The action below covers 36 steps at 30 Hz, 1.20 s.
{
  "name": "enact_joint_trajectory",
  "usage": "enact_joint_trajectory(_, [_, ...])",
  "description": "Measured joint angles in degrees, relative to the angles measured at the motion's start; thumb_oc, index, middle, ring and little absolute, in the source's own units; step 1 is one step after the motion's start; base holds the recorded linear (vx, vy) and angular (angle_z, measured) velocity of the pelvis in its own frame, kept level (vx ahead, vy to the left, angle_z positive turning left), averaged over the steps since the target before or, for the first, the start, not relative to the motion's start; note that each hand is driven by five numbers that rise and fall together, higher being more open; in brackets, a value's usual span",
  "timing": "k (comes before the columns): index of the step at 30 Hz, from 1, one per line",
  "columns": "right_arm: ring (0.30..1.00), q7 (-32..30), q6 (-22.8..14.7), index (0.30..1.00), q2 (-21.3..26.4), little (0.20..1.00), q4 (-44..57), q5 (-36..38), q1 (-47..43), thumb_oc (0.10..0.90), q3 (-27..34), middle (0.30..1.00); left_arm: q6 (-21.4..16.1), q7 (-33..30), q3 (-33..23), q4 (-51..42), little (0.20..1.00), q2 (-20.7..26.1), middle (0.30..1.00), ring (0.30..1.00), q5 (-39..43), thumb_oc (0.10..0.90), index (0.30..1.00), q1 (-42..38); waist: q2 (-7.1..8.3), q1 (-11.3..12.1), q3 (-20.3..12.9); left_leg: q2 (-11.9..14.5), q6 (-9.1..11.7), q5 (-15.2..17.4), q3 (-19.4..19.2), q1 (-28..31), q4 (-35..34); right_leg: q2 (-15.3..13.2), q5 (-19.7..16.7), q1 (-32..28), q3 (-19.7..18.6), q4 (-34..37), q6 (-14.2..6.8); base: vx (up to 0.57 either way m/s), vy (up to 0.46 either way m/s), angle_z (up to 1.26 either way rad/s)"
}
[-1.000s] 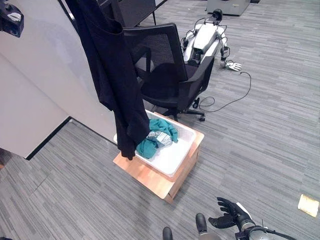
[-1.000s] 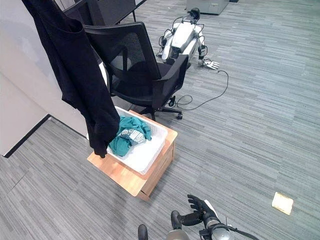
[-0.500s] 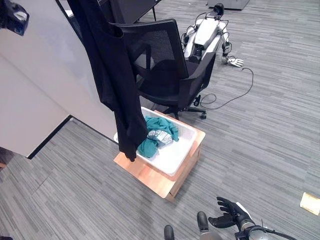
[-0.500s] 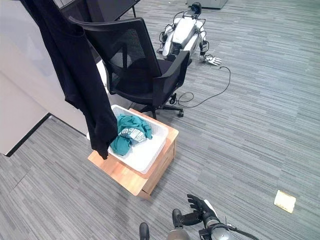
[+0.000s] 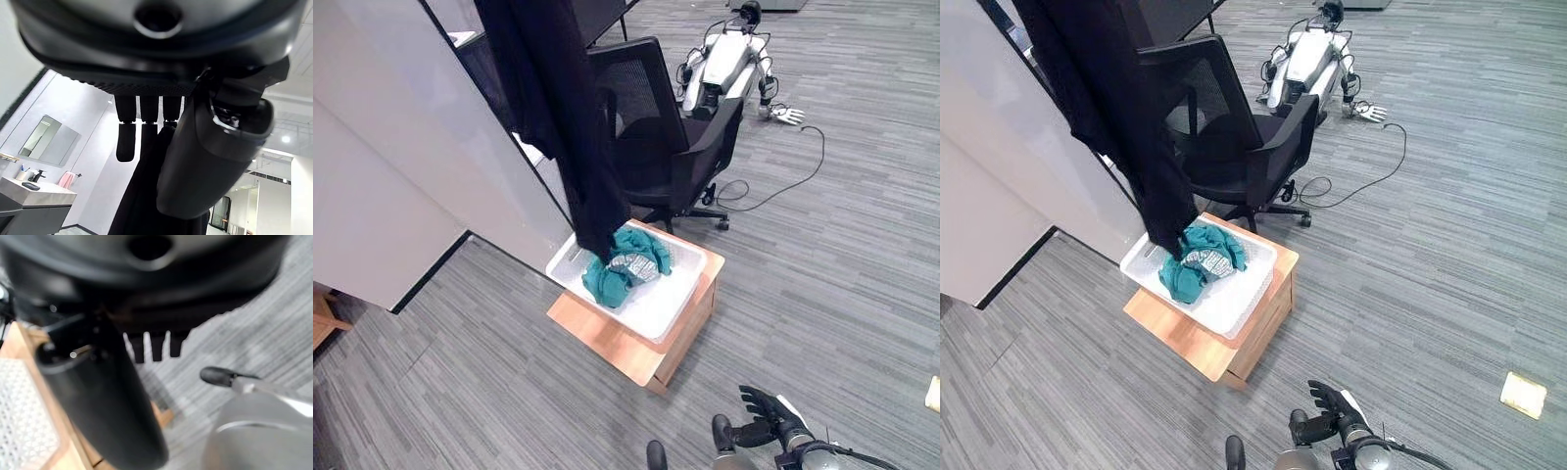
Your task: Pick up bed clothes into laundry basket.
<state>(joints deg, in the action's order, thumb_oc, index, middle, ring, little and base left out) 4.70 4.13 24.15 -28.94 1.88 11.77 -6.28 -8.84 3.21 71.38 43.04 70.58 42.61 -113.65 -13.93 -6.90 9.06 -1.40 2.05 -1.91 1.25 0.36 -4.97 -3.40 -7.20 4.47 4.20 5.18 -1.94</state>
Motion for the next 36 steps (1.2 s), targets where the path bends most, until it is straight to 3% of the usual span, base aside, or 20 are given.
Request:
enact_joint_trajectory(14, [0.9, -0.16, -0.01, 0.9, 0.02, 0.9, -0.1, -0.11, -0.17, 0.8, 0.06, 0.9, 0.0, 0.0, 0.0, 1.17, 0.3, -0.1, 0.3, 0.3, -0.01, 0.4, 0.3, 0.02, 0.09, -0.1, 0.07, 0.05, -0.01, -0.01, -1.0, 0.26, 0.01, 0.09, -0.01, -0.06, -0.51, -0.01, 0.0, 0.0, -0.003, -0.01])
enact_joint_trajectory(23, [0.9, -0.94, -0.05, 0.9, -0.01, 0.9, -1.98, 0.47, -0.87, 0.8, 0.06, 0.9, 0.0, 0.0, -0.08, 1.54, 0.3, -0.07, 0.3, 0.3, 0.03, 0.4, 0.3, 0.02, 1.34, -0.04, 0.94, 0.18, -0.01, 0.0, -0.92, 0.6, 0.0, 0.15, -0.01, -0.62, -0.06, -0.01, 0.01, 0.0, 0.0, 0.02])
enact_joint_trajectory(36, [0.9, -1.1, -0.06, 0.9, -0.03, 0.9, -2.19, 0.47, -1.06, 0.8, -0.06, 0.9, 0.0, 0.0, -0.12, 1.53, 0.3, 0.0, 0.3, 0.3, 0.03, 0.4, 0.3, 0.76, 1.5, 0.02, 1.05, 0.18, -0.01, 0.0, -0.92, 0.69, 0.01, 0.14, -0.01, -0.78, 0.07, -0.01, 0.01, 0.0, 0.0, 0.0])
